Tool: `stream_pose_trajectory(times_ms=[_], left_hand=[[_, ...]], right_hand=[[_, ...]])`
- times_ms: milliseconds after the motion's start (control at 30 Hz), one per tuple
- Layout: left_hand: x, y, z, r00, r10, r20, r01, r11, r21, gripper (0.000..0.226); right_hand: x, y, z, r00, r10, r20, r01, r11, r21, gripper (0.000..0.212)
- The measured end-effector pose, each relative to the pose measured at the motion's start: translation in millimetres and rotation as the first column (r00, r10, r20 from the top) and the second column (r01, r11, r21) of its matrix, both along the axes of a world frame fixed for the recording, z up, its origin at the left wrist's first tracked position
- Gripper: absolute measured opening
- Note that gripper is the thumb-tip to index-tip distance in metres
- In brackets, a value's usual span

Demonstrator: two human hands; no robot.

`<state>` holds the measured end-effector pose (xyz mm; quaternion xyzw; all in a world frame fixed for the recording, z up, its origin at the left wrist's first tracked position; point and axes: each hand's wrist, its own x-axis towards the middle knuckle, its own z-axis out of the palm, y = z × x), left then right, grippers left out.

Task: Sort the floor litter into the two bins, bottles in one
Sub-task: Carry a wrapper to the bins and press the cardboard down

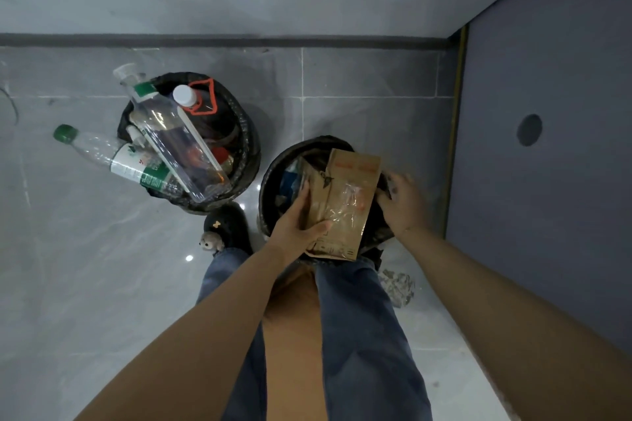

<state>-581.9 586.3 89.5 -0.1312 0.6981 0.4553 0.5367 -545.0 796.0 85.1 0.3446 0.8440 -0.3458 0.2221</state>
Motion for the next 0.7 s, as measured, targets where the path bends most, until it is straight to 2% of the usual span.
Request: stream_pose_trajectory(times_ms=[33, 100, 167, 200, 233, 300, 333, 367, 400, 467, 600, 700], left_hand=[[0.7, 2.4, 2.0, 1.0, -0.003, -0.001, 0.003, 1.0, 0.004, 0.093], [0.8, 8.4, 8.8, 0.997, -0.037, -0.071, 0.035, 0.999, -0.021, 0.098], [-1.1, 15.0, 21.7, 0.948, -0.164, -0.273, 0.134, 0.983, -0.127, 0.109], [-3.4, 18.7, 30.2, 0.874, -0.281, -0.396, 0.213, 0.955, -0.208, 0.114], [-6.1, 23.2, 38.6, 0.739, -0.426, -0.522, 0.313, 0.903, -0.295, 0.115], [-11.9, 33.2, 51.9, 0.375, -0.637, -0.673, 0.49, 0.753, -0.44, 0.109], [-15.1, 38.2, 52.9, 0.244, -0.689, -0.683, 0.55, 0.678, -0.488, 0.104], [-20.5, 44.0, 54.1, 0.173, -0.73, -0.661, 0.597, 0.612, -0.52, 0.098], [-26.0, 47.4, 52.9, 0.169, -0.762, -0.625, 0.631, 0.571, -0.525, 0.093], [-34.1, 54.6, 48.0, 0.235, -0.798, -0.555, 0.686, 0.54, -0.487, 0.086], [-42.5, 69.3, 38.8, 0.448, -0.747, -0.492, 0.716, 0.629, -0.303, 0.074], [-44.9, 83.7, 34.6, 0.513, -0.723, -0.463, 0.694, 0.667, -0.271, 0.065]], right_hand=[[-4.0, 2.2, -4.7, 0.997, 0.052, 0.06, -0.05, 0.998, -0.029, 0.038], [-14.8, 6.5, -13.4, 0.993, 0.058, 0.098, -0.058, 0.998, 0.0, 0.024], [-23.1, 11.7, -17.2, 0.995, -0.002, 0.102, -0.004, 0.999, 0.054, 0.01], [-24.9, 14.8, -18.0, 0.994, -0.014, 0.106, 0.007, 0.998, 0.063, 0.01], [-24.5, 18.6, -18.4, 0.994, -0.016, 0.106, 0.009, 0.998, 0.065, 0.011], [-19.4, 27.1, -16.3, 0.995, -0.021, 0.094, 0.016, 0.998, 0.058, 0.011], [-16.0, 32.0, -13.2, 0.995, -0.038, 0.087, 0.033, 0.998, 0.057, 0.011], [-13.6, 37.6, -9.0, 0.995, -0.076, 0.071, 0.072, 0.996, 0.049, 0.011], [-11.6, 41.4, -6.7, 0.99, -0.129, 0.049, 0.128, 0.992, 0.023, 0.012], [-10.0, 48.9, -5.0, 0.972, -0.234, 0.035, 0.235, 0.972, -0.02, 0.015], [-12.6, 51.8, -13.7, 0.902, -0.425, 0.082, 0.43, 0.9, -0.072, 0.017], [-13.7, 50.5, -19.8, 0.783, -0.607, 0.138, 0.621, 0.779, -0.092, 0.02]])
